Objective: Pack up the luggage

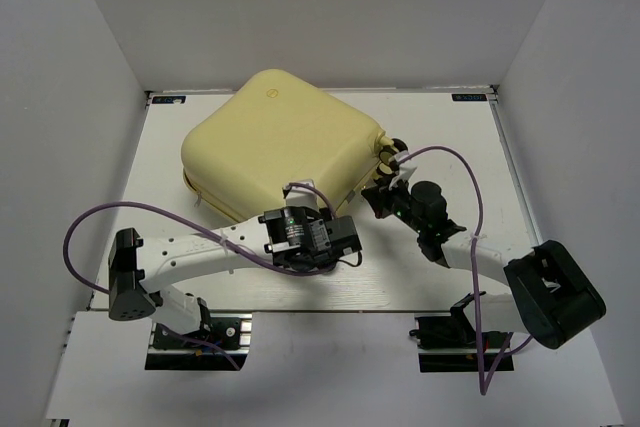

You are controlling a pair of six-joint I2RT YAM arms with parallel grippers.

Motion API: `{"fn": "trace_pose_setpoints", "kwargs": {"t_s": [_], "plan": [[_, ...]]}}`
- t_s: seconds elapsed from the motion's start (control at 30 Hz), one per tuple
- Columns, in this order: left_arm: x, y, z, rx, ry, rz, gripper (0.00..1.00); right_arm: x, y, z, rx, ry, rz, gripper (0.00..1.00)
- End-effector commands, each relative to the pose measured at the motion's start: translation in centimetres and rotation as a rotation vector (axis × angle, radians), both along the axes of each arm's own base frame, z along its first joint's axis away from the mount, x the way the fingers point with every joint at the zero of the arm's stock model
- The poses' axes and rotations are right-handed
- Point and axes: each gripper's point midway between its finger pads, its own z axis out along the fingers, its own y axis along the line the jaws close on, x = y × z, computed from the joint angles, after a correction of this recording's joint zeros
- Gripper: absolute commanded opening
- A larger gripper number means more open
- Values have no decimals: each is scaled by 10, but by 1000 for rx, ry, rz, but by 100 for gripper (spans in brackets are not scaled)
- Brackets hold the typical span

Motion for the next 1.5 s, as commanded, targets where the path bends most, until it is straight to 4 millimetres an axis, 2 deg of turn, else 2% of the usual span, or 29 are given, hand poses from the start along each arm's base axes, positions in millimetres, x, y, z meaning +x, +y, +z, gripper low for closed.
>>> {"fn": "trace_pose_setpoints", "kwargs": {"t_s": [0.0, 0.07, 0.17, 0.2, 0.23, 0.27, 0.3, 0.47, 0.5, 0.53, 0.57, 0.6, 0.63, 0.67, 0.7, 0.73, 0.77, 0.8, 0.87, 1.03, 1.13, 1.2, 1.27, 1.3, 1.37, 1.47], "plan": [[-7, 35, -14, 86, 24, 41, 71, 0, 2, 23, 48, -73, 7, 0], [-6, 31, -20, 80, 33, 25, 64, -1, 1, 23, 53, -69, 1, 0], [-3, 31, -28, 101, 55, 19, 48, 0, 0, 24, 75, -76, -15, 0], [-2, 35, -31, 127, 64, 35, 29, 2, 1, 34, 102, -120, -18, 0], [-1, 41, -30, 151, 66, 48, 14, 3, 0, 35, 106, -130, -22, 0], [1, 43, -29, 151, 63, 71, 3, 7, -5, 34, 114, -130, -67, 0], [2, 49, -27, 163, 53, 85, 0, 11, -6, 42, 138, -163, -81, 0], [10, 59, -14, 129, -14, 107, 0, 37, -34, 40, 195, -182, -313, 0], [10, 64, -13, 128, -19, 112, 0, 46, -50, 29, 178, -168, -421, 0], [12, 66, -10, 119, -31, 119, 0, 50, -56, 26, 193, -160, -465, 0], [13, 72, -9, 131, -31, 125, 0, 55, -59, 47, 260, -233, -493, 0], [13, 76, -8, 135, -27, 133, 0, 61, -75, 36, 260, -226, -591, 0], [14, 81, -5, 129, -28, 146, 0, 65, -77, 28, 256, -222, -614, 0], [13, 89, -6, 152, -19, 154, 0, 68, -79, 41, 306, -266, -633, 0], [17, 96, -6, 160, -14, 174, 0, 75, -83, 36, 315, -257, -677, 0], [17, 102, -7, 163, -6, 186, 0, 79, -83, 36, 324, -257, -683, 0], [19, 109, -9, 166, 13, 215, 0, 83, -85, 26, 320, -245, -695, 0], [18, 113, -8, 170, 24, 205, 0, 88, -83, 30, 356, -247, -702, 0], [17, 124, -11, 186, 27, 212, 0, 98, -92, 20, 376, -226, -740, 0], [21, 171, -13, 223, 57, 329, 0, 111, -102, 17, 377, -226, -762, 0], [21, 191, -15, 215, 86, 373, 0, 114, -121, 14, 363, -233, -817, 0], [22, 202, -18, 217, 99, 416, 0, 123, -132, 12, 371, -235, -846, 0], [21, 207, -19, 220, 111, 394, 0, 131, -130, 7, 359, -226, -808, 0], [22, 215, -19, 219, 124, 432, 0, 139, -130, 13, 368, -242, -807, 0], [20, 222, -19, 233, 143, 445, 0, 144, -138, 6, 349, -239, -828, 0], [23, 240, -19, 254, 161, 497, 0, 152, -139, 4, 339, -240, -813, 0]]}}
